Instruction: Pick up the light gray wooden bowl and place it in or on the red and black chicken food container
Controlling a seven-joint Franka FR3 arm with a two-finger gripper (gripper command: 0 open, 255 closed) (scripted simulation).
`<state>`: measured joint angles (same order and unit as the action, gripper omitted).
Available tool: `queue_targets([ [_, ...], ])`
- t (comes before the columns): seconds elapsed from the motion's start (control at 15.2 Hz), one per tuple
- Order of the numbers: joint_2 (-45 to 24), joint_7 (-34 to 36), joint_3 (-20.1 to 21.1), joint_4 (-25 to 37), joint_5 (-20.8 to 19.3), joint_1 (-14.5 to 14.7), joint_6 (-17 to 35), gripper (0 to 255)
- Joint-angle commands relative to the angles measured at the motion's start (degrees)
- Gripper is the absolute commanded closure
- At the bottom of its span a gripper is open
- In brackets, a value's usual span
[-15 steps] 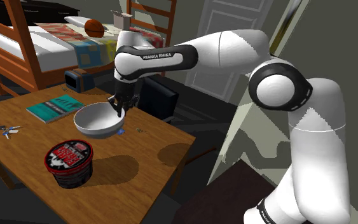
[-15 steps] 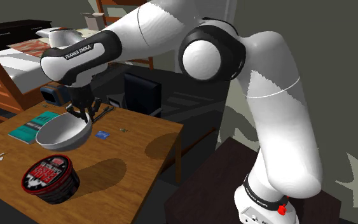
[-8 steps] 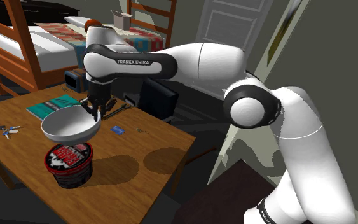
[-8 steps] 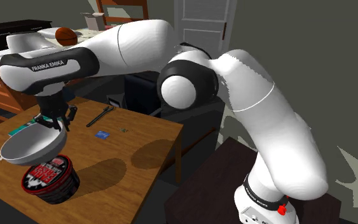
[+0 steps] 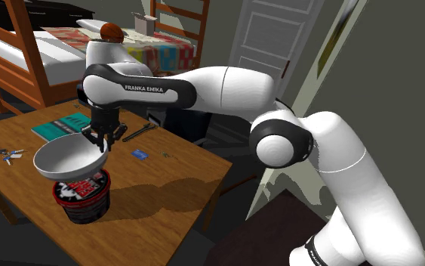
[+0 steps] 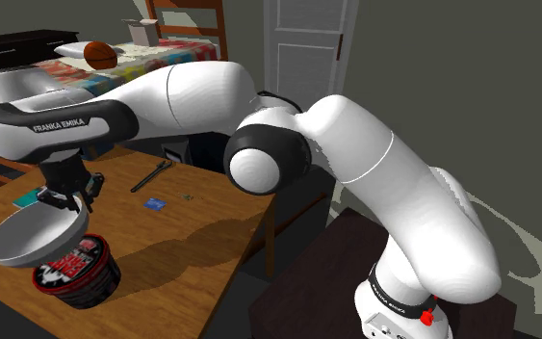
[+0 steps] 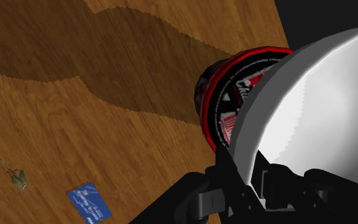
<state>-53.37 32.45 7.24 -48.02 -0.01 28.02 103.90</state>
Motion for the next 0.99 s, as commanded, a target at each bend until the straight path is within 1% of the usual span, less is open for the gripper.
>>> queue_targets([
  [0.0, 0.0, -0.1, 0.0, -1.5, 0.0, -0.1, 1.6, 255],
  [0.66, -1.4, -0.5, -0.1, -6.7, 0.0, -0.3, 8.2, 255],
  [0.92, -1.5, -0.5, -0.1, -6.7, 0.0, -0.3, 8.3, 255],
])
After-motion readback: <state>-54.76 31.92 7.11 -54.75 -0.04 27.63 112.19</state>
